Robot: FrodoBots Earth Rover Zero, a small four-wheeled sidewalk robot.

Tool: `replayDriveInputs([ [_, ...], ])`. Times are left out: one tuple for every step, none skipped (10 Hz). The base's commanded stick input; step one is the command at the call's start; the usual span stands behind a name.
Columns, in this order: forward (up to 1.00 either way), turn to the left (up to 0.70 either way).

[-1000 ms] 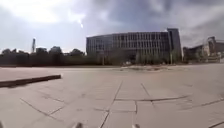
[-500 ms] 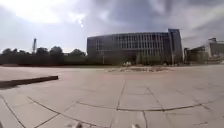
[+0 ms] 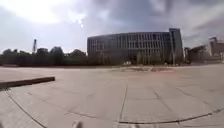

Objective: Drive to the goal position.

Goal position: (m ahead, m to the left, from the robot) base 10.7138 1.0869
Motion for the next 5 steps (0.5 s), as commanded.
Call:
replayDriveInputs([
  [0.7,-0.01],
  [0.7,-0.01],
  [0.7,-0.01],
  [0.7,-0.01],
  [0.7,-0.01],
])
